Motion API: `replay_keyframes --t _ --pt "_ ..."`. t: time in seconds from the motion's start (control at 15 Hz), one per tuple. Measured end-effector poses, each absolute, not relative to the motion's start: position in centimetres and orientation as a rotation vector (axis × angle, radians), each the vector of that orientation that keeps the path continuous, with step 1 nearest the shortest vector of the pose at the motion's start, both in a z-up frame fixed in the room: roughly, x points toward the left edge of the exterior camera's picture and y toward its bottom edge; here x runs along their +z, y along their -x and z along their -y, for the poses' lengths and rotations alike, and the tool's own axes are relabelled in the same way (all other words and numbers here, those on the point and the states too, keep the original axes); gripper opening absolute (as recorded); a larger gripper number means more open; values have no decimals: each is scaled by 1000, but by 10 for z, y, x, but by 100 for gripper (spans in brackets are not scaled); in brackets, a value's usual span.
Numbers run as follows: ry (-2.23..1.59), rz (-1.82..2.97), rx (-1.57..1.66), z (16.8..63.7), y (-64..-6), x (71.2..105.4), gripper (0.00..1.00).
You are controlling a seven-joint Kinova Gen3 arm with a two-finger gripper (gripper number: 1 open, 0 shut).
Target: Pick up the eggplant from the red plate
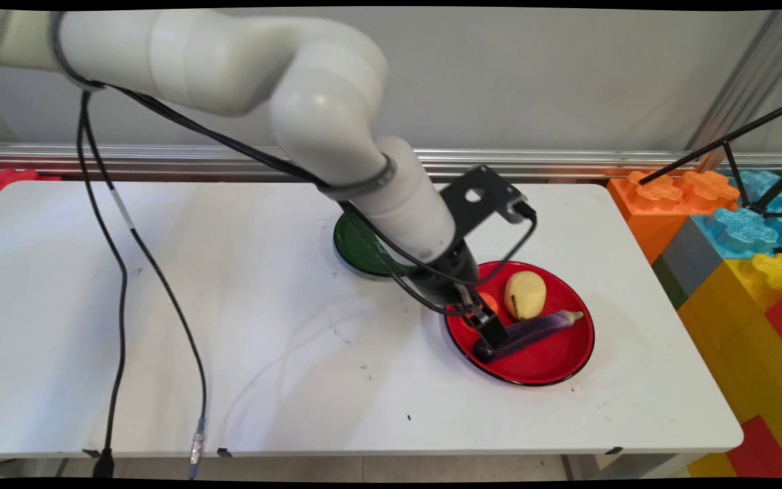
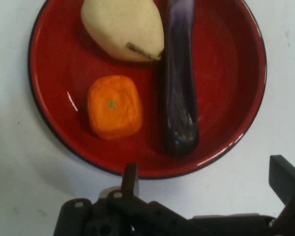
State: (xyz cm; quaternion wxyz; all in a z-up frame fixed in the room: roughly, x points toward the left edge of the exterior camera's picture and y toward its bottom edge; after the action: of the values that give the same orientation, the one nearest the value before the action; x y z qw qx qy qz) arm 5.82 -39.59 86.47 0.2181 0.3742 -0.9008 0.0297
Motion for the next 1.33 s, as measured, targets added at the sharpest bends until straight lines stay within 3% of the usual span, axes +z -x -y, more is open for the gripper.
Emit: replay_keyframes --t 0.6,1.33 --pt "-1071 2478 110 398 -27 813 100" --pt "-1086 2434 142 403 -8 776 100"
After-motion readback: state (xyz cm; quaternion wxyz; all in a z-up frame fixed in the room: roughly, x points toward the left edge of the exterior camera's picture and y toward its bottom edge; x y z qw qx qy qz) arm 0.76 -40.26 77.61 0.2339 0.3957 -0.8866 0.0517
